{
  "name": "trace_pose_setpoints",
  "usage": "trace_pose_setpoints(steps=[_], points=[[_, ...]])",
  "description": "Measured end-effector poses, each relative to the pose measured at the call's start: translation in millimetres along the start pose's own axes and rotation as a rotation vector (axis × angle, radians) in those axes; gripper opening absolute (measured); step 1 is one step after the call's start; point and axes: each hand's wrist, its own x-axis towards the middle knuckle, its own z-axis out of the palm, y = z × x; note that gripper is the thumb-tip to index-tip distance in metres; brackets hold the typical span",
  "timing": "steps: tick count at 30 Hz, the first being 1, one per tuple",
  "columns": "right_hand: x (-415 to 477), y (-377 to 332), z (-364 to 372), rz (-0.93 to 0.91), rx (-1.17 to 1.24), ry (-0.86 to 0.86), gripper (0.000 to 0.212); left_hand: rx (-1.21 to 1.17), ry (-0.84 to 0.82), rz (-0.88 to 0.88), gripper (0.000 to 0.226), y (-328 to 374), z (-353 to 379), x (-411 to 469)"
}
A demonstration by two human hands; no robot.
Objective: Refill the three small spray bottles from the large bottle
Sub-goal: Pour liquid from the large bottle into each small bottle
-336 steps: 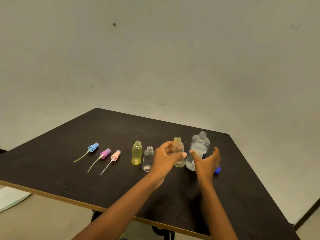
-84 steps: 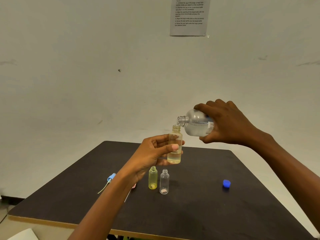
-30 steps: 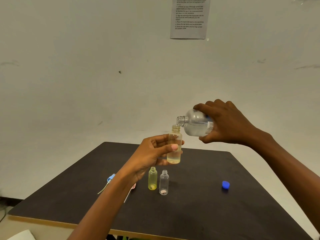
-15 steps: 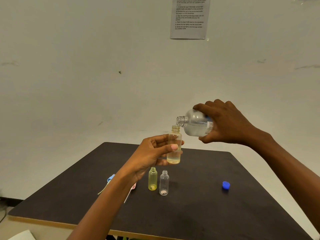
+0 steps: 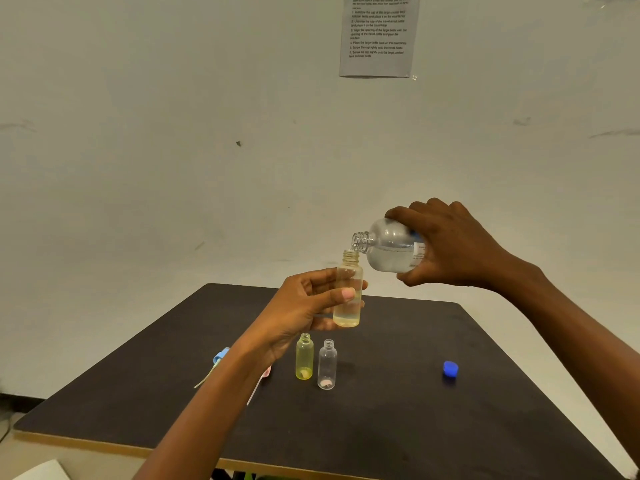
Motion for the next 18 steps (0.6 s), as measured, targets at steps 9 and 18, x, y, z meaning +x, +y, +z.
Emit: trace_pose_setpoints(steps=[9,18], points=[[0.0,-0.4,-0.8,0.001,-0.001,-0.012,0.075,0.006,0.000,0.002,0.032,0.1,-0.3,-0.1],[-0.9,-0.8,-0.7,-0.001,0.006,-0.014,0.076,0.008,0.001,0.002,0.030,-0.8,0.0,0.1]])
